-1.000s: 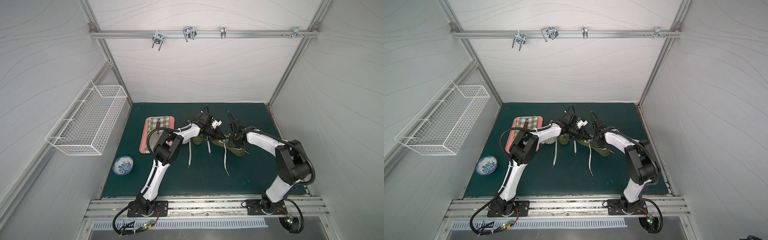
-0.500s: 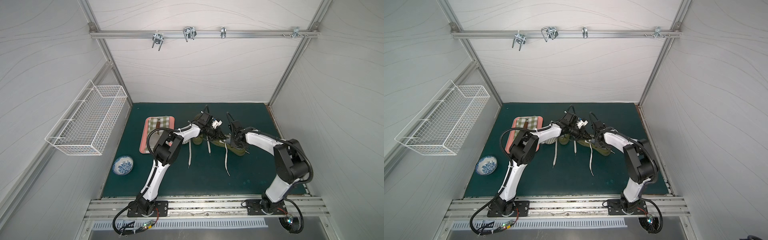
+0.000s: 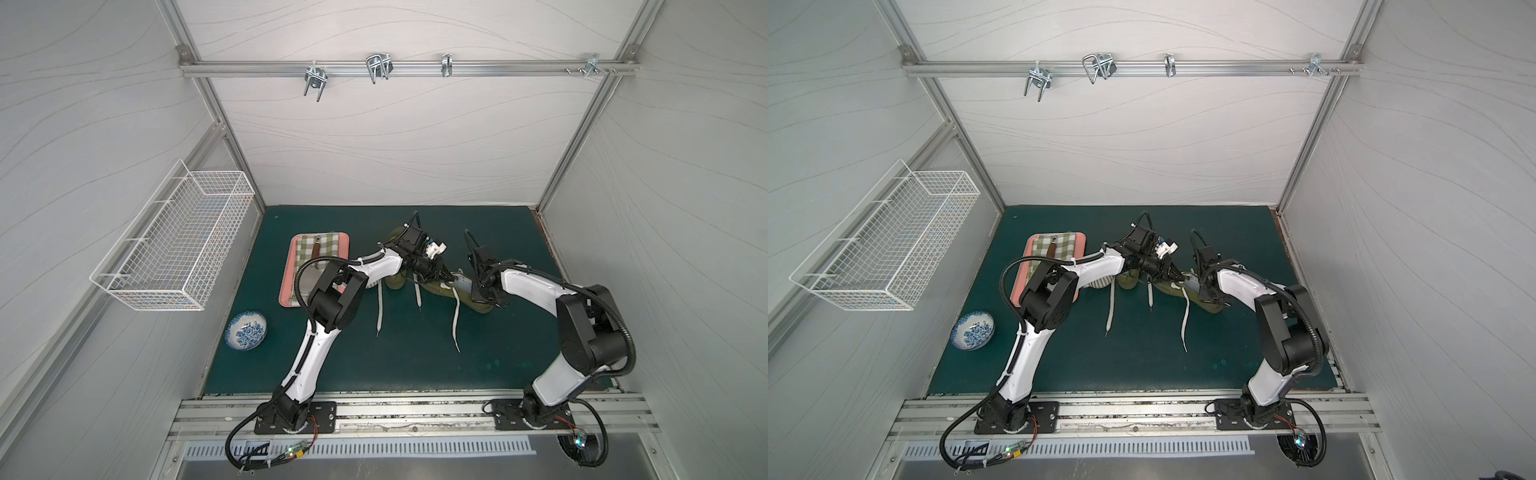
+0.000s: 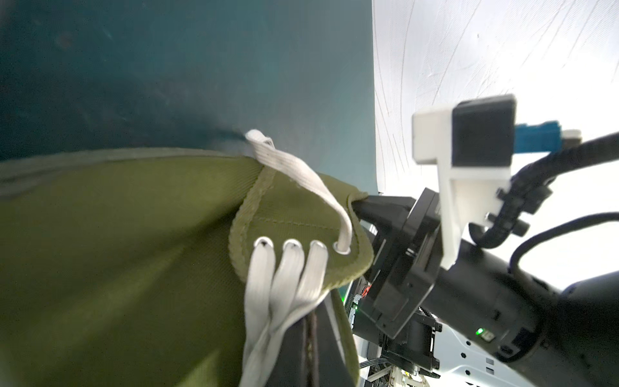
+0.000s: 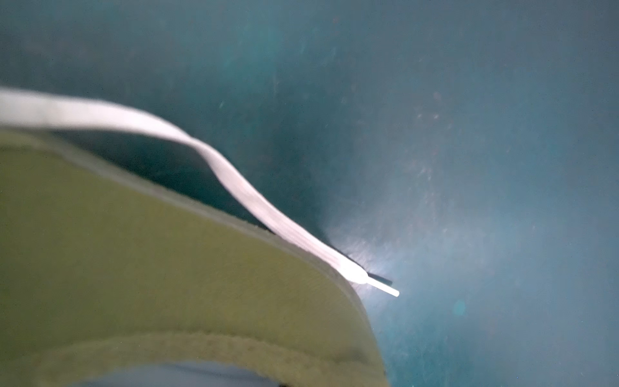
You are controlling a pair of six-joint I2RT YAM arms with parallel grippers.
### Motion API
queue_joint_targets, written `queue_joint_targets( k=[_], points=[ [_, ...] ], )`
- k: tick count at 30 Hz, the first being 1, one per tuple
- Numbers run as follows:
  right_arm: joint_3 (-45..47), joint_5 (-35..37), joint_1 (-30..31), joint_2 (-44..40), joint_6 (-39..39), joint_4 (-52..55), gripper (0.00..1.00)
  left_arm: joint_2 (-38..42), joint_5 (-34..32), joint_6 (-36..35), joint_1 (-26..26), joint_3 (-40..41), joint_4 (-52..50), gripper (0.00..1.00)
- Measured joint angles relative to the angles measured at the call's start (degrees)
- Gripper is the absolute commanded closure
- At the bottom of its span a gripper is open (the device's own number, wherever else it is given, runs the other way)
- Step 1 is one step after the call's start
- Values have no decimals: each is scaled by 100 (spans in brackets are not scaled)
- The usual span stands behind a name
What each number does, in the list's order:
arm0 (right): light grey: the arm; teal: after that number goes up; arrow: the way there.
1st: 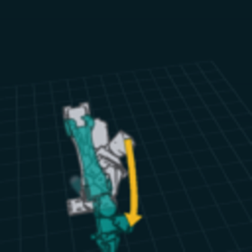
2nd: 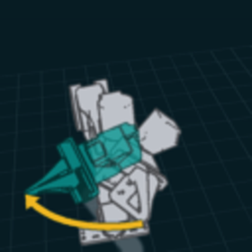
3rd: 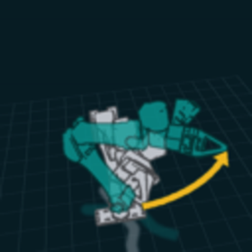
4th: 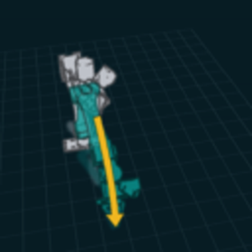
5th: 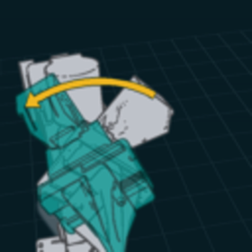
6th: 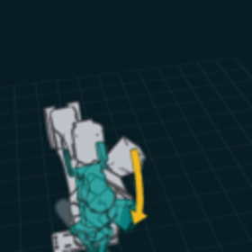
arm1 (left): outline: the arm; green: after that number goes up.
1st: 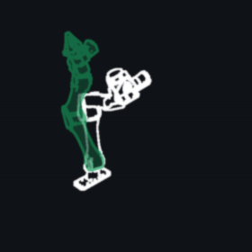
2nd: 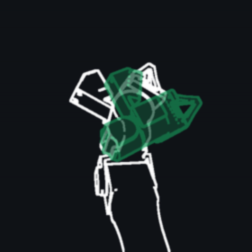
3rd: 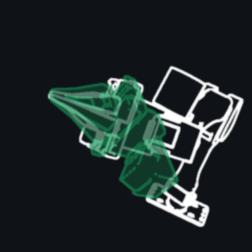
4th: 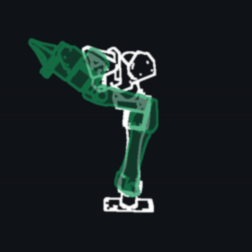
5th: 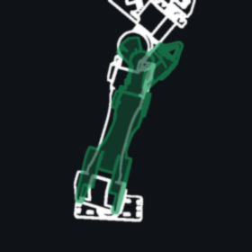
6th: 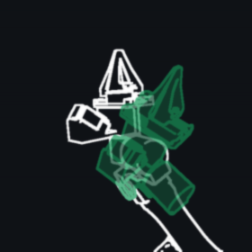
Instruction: Insert the insole into the shoe
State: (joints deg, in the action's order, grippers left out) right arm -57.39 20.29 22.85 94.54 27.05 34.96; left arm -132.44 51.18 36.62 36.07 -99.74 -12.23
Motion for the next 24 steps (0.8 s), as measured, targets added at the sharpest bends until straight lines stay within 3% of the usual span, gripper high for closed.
queue_joint_targets(
  k=[9,12,24],
  points=[
    [26,-896,330,-350,116,299,100,0,2,0,0,-107,-149,100],
    [140,-1189,330,-122,190,151,100,0,2,-17,0,-107,-205,100],
    [164,-2100,109,-525,476,-356,100,0,-22,-72,-7,-240,-420,100]
  ],
)
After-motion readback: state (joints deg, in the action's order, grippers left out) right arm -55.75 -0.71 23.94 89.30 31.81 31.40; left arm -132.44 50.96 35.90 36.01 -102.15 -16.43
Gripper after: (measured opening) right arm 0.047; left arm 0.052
